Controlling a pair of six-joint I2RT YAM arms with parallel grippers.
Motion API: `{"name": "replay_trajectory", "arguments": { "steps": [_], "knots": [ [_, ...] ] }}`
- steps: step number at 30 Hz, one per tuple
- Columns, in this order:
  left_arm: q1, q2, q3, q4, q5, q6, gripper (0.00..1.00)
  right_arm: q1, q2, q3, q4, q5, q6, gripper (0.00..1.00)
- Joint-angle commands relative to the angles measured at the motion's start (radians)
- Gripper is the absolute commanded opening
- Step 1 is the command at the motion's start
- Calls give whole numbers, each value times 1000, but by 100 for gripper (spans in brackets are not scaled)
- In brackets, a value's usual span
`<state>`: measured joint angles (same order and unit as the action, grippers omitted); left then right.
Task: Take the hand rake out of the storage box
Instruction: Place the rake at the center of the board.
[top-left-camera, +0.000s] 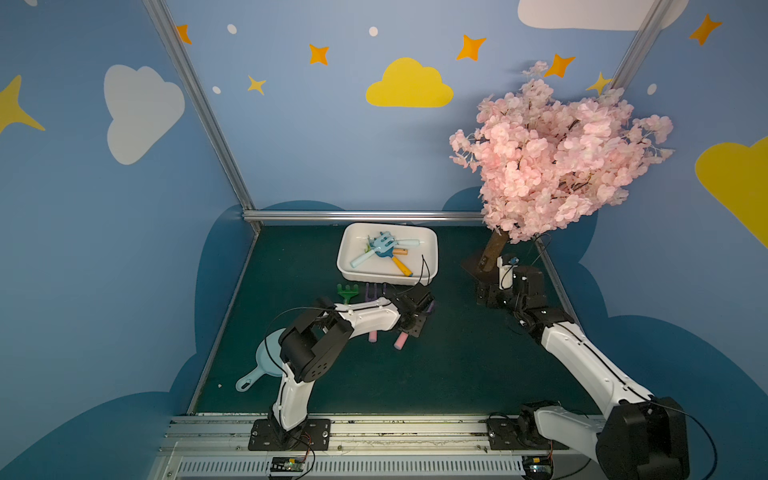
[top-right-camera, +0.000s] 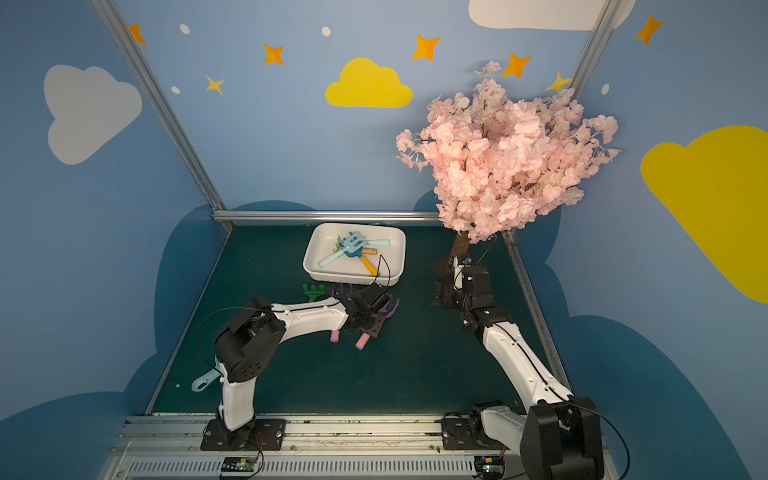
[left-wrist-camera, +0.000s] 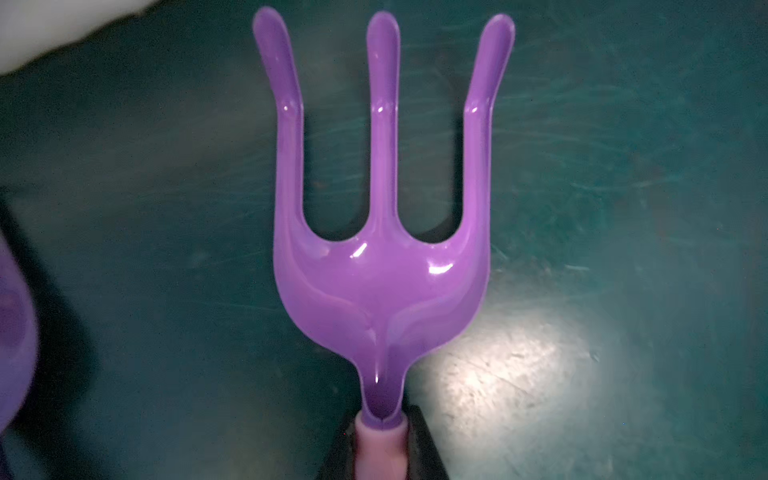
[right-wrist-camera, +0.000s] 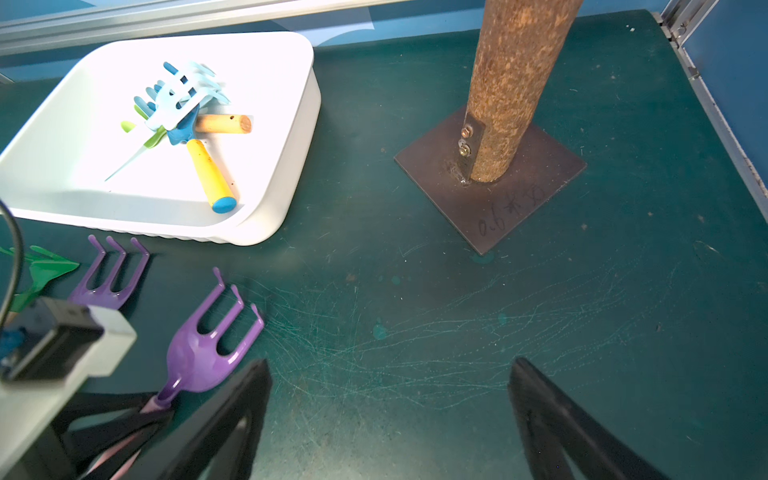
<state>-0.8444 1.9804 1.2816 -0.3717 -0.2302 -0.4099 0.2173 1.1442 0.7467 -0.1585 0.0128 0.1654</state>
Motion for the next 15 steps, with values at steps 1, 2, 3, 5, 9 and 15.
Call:
{"name": "replay_trajectory", "arguments": {
  "steps": [1, 2, 3, 5, 9, 15],
  "knots": [
    [5, -3, 52, -70, -96, -174, 10, -4, -37, -24, 32, -11, 21, 93],
    [6, 8, 69, -92, -109, -189, 10, -6, -41, -27, 36, -12, 23, 93],
    [12, 19, 87, -113, -116, -203, 10, -6, -47, -31, 39, -13, 23, 93],
    [23, 29, 105, -133, -125, -235, 10, -5, -54, -36, 40, -13, 24, 93],
    [49, 40, 117, -139, -132, -273, 11, -7, -63, -42, 48, -21, 28, 94],
    [62, 76, 142, -170, -122, -310, 14, -9, -67, -56, 71, -33, 32, 93]
  ]
}}
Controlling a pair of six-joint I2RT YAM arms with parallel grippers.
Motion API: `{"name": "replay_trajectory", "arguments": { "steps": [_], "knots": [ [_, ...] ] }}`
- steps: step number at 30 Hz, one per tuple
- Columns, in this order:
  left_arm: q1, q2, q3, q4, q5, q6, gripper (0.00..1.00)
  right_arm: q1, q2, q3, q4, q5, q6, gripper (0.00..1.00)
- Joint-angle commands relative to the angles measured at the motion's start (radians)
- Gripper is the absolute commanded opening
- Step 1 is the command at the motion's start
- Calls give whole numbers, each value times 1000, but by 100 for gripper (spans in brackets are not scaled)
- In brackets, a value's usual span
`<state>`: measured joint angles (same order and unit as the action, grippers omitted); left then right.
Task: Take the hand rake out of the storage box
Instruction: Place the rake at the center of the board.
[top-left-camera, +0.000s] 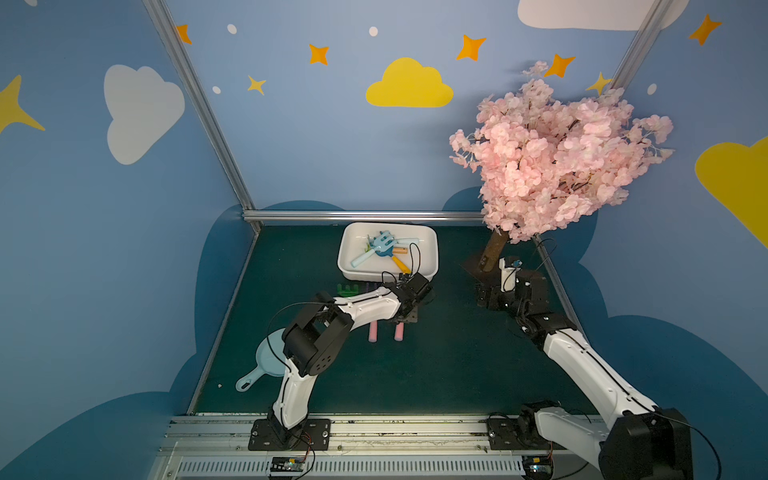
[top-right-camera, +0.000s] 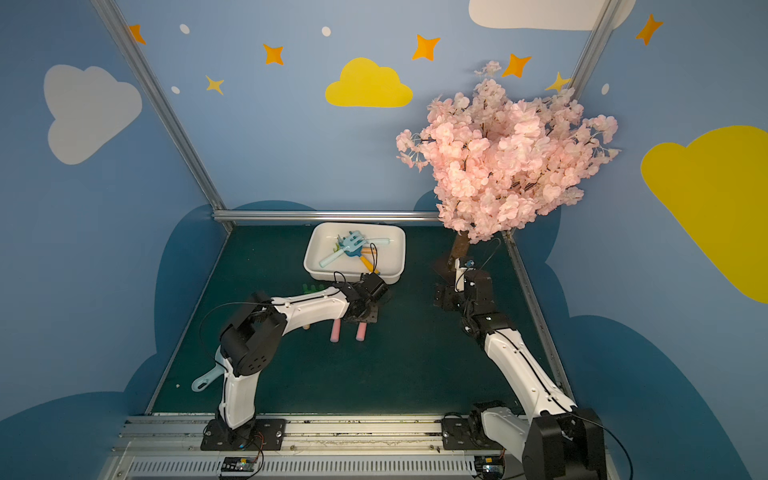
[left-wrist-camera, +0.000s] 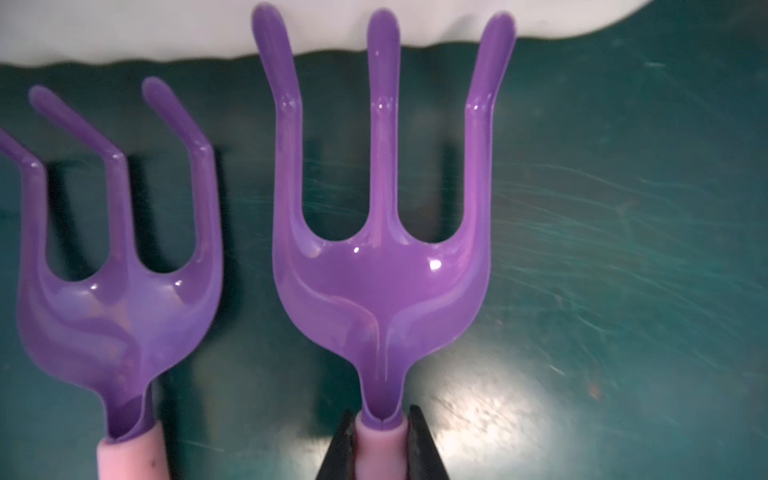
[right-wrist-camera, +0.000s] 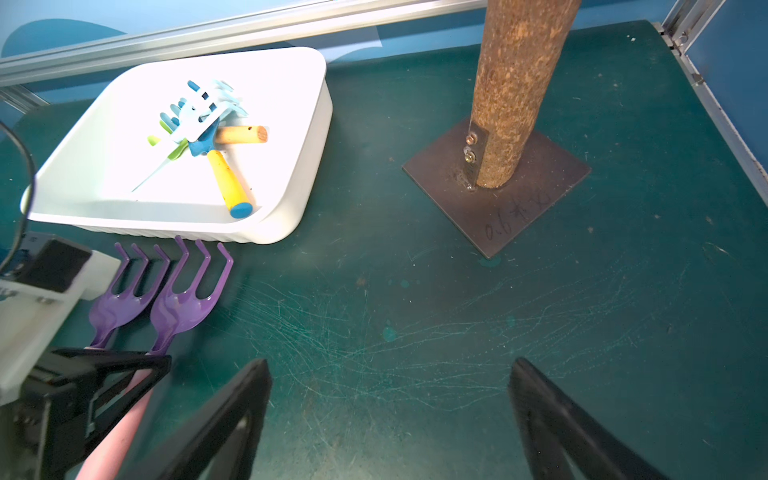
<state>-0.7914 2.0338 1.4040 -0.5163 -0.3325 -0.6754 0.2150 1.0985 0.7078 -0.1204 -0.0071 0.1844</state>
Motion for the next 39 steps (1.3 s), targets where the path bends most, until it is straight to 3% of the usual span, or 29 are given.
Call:
{"name": "replay_trajectory", "arguments": {
  "steps": [1, 7, 17, 22, 27, 29, 33, 35, 39],
  "knots": [
    [13, 30, 22, -25, -11, -47, 15, -6, -22, -19, 36, -14, 13, 93],
    [24, 39, 33, -29, -14, -57, 21, -7, -18, -17, 42, -28, 15, 93],
    [26, -21, 20, -24, 13, -38, 63, -7, -28, -29, 55, -34, 10, 94],
    [35, -156, -35, 43, 23, 68, 70, -5, -22, -61, 115, -56, -17, 94],
    [134, -325, -126, 134, 36, 159, 79, 42, 19, -72, 229, -233, -104, 94],
    [188, -369, -170, 217, 33, 242, 100, 88, 47, -64, 259, -230, -134, 94],
    [264, -342, -80, 191, -34, 368, 100, 190, 163, 22, 288, -216, -176, 94],
    [321, -343, -75, 221, 49, 367, 100, 230, 249, 105, 278, -215, -168, 94],
    [437, -398, -201, 382, 247, 324, 100, 309, 451, 282, 255, -221, -181, 94]
  ]
}}
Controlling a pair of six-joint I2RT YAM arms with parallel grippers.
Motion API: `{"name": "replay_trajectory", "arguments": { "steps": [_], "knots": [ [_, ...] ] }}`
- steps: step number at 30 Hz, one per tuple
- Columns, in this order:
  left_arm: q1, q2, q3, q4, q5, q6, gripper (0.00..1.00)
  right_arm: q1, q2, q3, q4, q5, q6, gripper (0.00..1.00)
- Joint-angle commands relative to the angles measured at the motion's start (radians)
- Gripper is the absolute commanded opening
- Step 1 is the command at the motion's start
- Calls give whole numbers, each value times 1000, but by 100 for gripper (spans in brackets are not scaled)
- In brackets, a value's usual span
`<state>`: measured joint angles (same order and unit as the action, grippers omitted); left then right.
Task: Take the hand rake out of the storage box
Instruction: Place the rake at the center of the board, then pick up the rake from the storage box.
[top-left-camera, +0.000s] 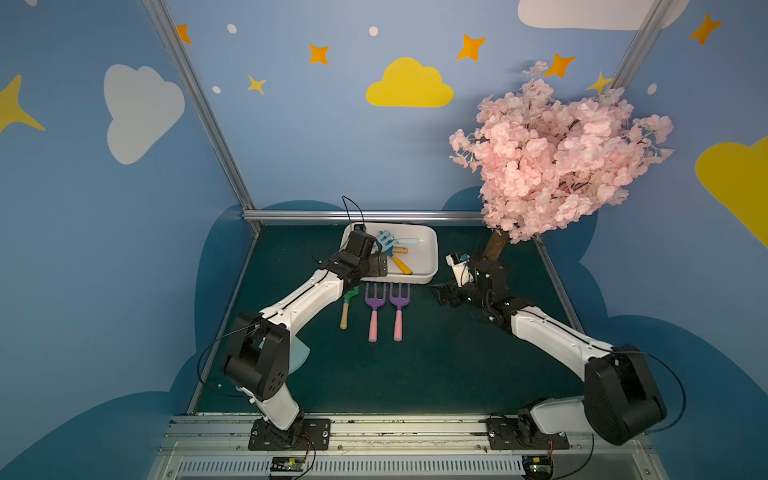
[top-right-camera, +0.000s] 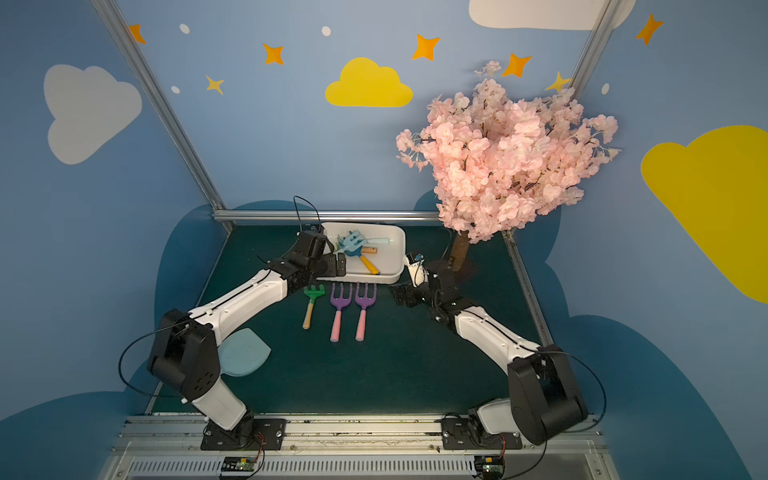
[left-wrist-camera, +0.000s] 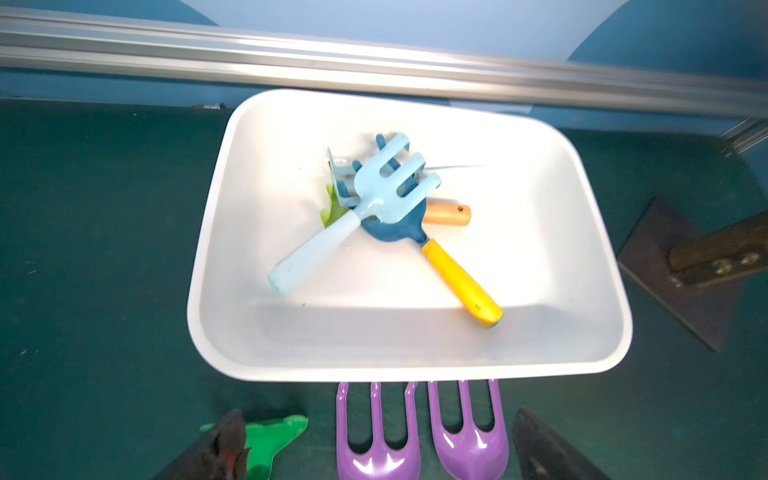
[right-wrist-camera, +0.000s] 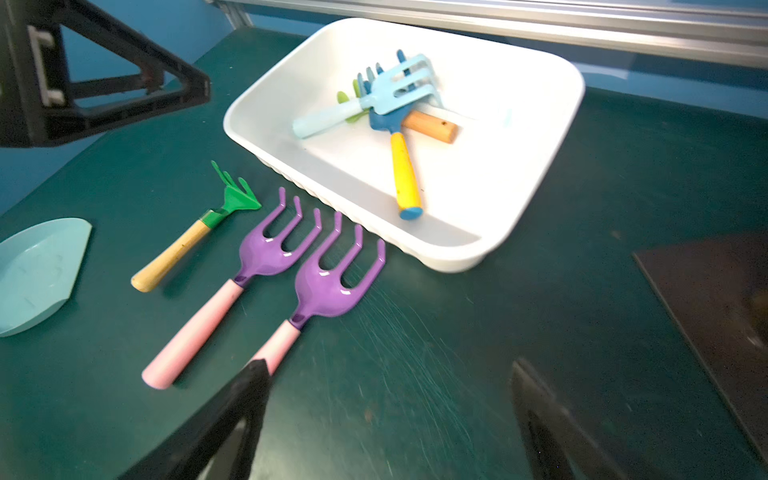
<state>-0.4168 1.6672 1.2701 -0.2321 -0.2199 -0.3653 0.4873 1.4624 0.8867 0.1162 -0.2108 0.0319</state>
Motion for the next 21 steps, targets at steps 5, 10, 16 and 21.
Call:
{"name": "replay_trajectory", "arguments": {
  "steps": [5, 10, 16, 21],
  "knots": [
    [129, -74, -138, 126, 170, 82, 100, 65, 310, 343, -71, 17, -4, 94],
    [128, 84, 39, 35, 235, 301, 91, 62, 340, 413, -124, 76, 4, 94],
    [123, 381, 351, -108, 218, 453, 61, 41, 214, 269, -67, 128, 25, 94],
    [99, 590, 590, -251, 136, 535, 55, 23, 139, 202, -70, 129, 17, 94]
  ]
}}
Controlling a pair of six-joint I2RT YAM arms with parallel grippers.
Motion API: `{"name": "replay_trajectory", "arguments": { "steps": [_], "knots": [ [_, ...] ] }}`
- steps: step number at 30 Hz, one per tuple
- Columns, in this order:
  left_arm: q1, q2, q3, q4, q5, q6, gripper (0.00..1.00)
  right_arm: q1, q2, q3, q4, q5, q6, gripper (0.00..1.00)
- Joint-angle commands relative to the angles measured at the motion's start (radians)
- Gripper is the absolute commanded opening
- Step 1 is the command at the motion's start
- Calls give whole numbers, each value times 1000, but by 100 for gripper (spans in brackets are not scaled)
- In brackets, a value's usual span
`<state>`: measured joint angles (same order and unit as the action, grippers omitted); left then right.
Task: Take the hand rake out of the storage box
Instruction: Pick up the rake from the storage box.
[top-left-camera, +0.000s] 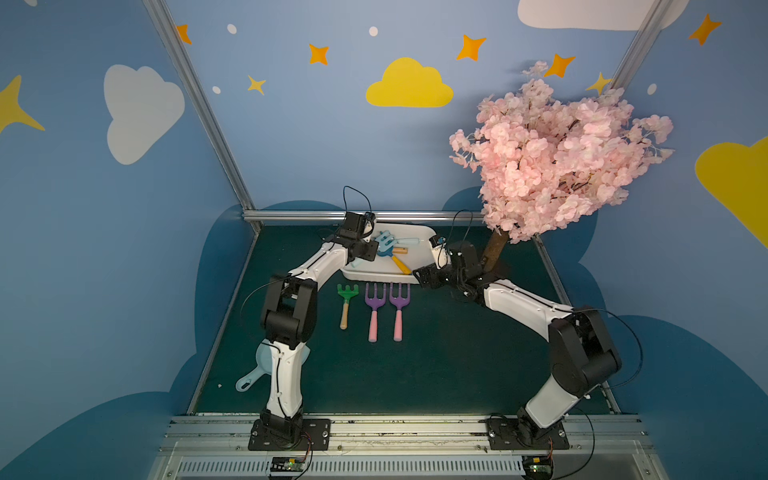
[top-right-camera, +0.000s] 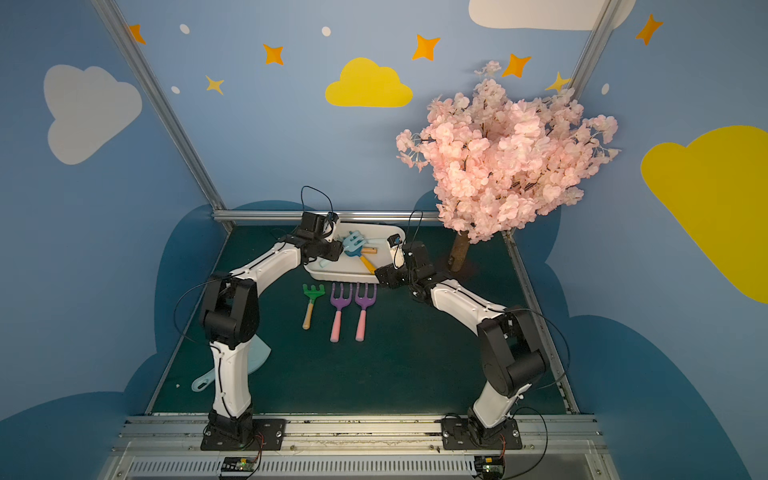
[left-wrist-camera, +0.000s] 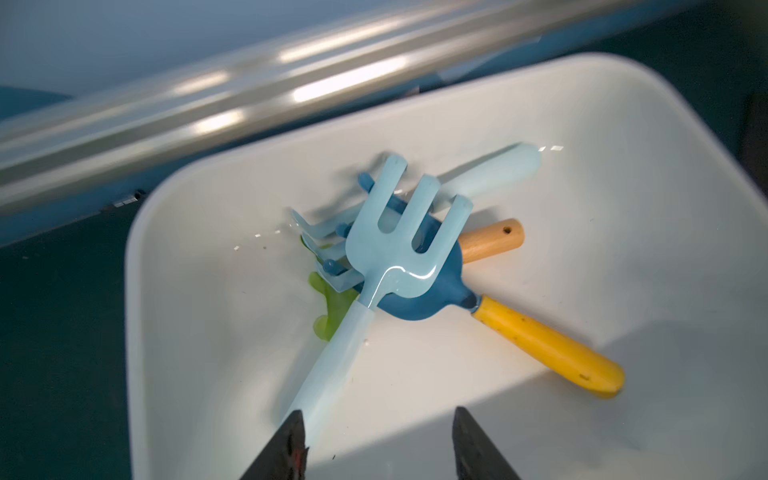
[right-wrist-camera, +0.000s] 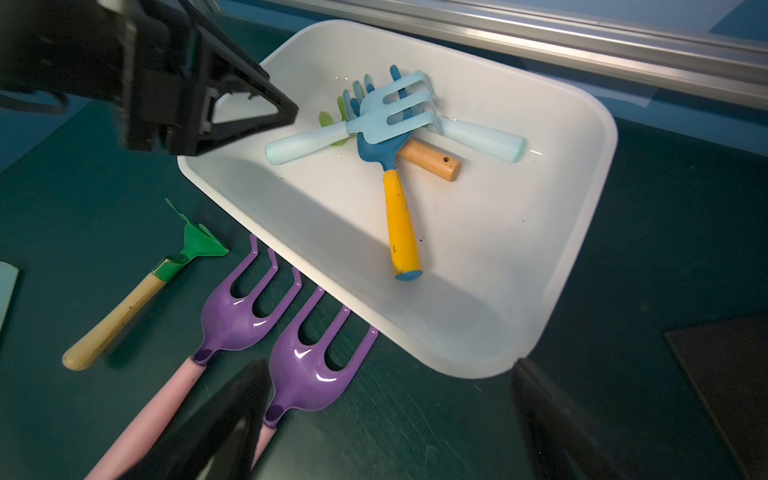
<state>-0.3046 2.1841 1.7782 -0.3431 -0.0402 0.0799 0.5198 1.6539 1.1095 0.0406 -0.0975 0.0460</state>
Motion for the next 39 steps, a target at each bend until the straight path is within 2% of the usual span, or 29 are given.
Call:
{"name": "replay_trajectory", "arguments": {
  "steps": [1, 5, 15, 20, 25, 28, 30, 39],
  "knots": [
    [-20, 104, 114, -161, -84, 98, 55, -13, -65, -31, 5, 15, 1, 94],
    [-42, 185, 182, -196, -208, 121, 55, -36, -97, -79, 16, 15, 2, 94],
    [-51, 263, 280, -244, -275, 119, 51, -99, -117, -140, 48, -58, 16, 94],
    [-51, 229, 276, -247, -254, 121, 41, -118, -115, -154, 59, -82, 21, 94],
    [-37, 200, 271, -260, -217, 142, 35, -124, -103, -158, 67, -96, 30, 94],
    [-18, 211, 280, -277, -148, 141, 38, -126, -89, -153, 67, -100, 34, 94],
    [-11, 228, 293, -298, -136, 141, 42, -126, -81, -147, 66, -105, 36, 94],
    [1, 300, 381, -387, -92, 124, 47, -126, -33, -116, 62, -131, 49, 94]
  ]
}}
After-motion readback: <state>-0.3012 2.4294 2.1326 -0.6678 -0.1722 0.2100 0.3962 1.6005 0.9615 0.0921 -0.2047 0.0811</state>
